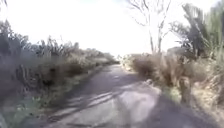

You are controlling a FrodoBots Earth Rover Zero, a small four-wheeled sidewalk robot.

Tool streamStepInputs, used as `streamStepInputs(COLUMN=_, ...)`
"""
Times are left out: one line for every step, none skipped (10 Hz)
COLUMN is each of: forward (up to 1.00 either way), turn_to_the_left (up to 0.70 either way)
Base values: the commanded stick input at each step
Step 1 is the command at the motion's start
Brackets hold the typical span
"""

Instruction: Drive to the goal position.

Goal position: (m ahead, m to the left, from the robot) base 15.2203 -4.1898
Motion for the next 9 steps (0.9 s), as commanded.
streamStepInputs(forward=0.85, turn_to_the_left=0.0)
streamStepInputs(forward=0.85, turn_to_the_left=0.0)
streamStepInputs(forward=0.85, turn_to_the_left=0.0)
streamStepInputs(forward=0.85, turn_to_the_left=-0.04)
streamStepInputs(forward=0.85, turn_to_the_left=-0.12)
streamStepInputs(forward=0.85, turn_to_the_left=-0.3)
streamStepInputs(forward=0.85, turn_to_the_left=-0.34)
streamStepInputs(forward=0.85, turn_to_the_left=-0.32)
streamStepInputs(forward=0.85, turn_to_the_left=-0.08)
